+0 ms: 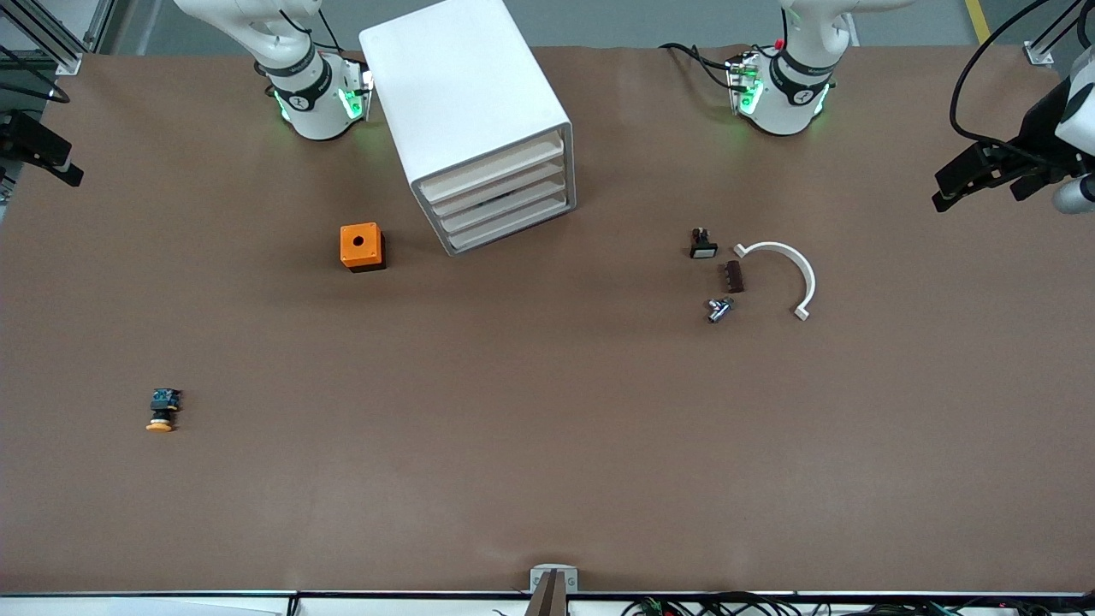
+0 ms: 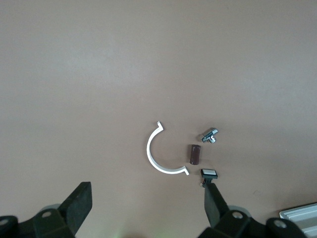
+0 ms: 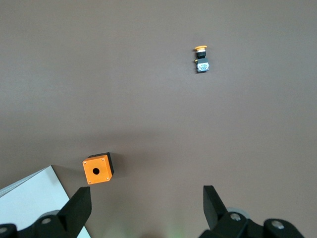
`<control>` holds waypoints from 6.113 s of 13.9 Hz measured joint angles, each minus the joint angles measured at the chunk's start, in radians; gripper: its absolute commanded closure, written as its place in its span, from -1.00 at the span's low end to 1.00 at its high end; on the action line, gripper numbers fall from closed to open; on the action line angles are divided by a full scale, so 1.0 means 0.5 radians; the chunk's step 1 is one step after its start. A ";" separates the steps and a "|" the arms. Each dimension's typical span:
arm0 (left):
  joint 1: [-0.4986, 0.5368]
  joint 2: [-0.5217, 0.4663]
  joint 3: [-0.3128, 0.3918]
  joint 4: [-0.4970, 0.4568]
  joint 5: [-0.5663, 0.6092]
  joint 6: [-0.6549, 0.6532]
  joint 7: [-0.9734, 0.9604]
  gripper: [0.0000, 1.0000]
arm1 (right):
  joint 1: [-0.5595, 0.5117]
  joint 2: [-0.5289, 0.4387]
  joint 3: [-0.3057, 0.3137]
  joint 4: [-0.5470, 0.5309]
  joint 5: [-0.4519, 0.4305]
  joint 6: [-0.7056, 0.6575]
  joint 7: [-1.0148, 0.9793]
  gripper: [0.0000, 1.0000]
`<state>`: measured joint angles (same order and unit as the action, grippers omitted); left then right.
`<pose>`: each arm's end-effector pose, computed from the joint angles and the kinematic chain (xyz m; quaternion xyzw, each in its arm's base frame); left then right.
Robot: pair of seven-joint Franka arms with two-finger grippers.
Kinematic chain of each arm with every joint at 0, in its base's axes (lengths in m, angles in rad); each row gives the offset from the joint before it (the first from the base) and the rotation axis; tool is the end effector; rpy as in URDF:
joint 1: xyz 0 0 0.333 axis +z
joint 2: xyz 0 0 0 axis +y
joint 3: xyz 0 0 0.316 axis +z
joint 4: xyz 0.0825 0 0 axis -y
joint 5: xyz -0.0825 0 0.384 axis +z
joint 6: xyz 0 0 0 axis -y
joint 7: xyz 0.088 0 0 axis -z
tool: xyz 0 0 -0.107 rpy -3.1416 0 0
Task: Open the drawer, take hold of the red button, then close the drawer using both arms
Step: 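Reach the left gripper toward the white drawer unit, then move the left gripper to the front of the drawer, then grasp the drawer front with the left gripper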
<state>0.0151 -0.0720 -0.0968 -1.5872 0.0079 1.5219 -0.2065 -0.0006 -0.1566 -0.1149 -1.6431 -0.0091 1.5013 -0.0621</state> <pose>0.5253 -0.0442 0.6512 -0.9980 -0.0627 -0.0042 0.0069 0.4938 -0.0636 0.6663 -0.9996 0.0264 -0.0072 0.0038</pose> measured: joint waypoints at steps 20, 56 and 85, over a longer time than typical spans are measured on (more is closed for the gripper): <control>-0.073 0.579 -0.158 0.005 0.000 0.220 -0.299 -1.00 | -0.002 0.000 0.000 0.000 0.000 0.000 -0.002 -1.00; -0.771 1.865 -0.173 0.368 -1.897 0.223 -3.405 -0.86 | 0.002 0.000 0.018 -0.001 0.031 -0.064 0.098 -1.00; -1.211 1.990 -0.167 0.383 -2.097 -0.043 -4.383 1.00 | -0.036 0.121 -0.008 0.032 0.028 -0.041 -0.047 -1.00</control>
<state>-0.5903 0.9232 -0.1802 -1.3956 -1.0407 1.5006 -2.3981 -0.0184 -0.0962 -0.1187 -1.6273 0.0048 1.4809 -0.0856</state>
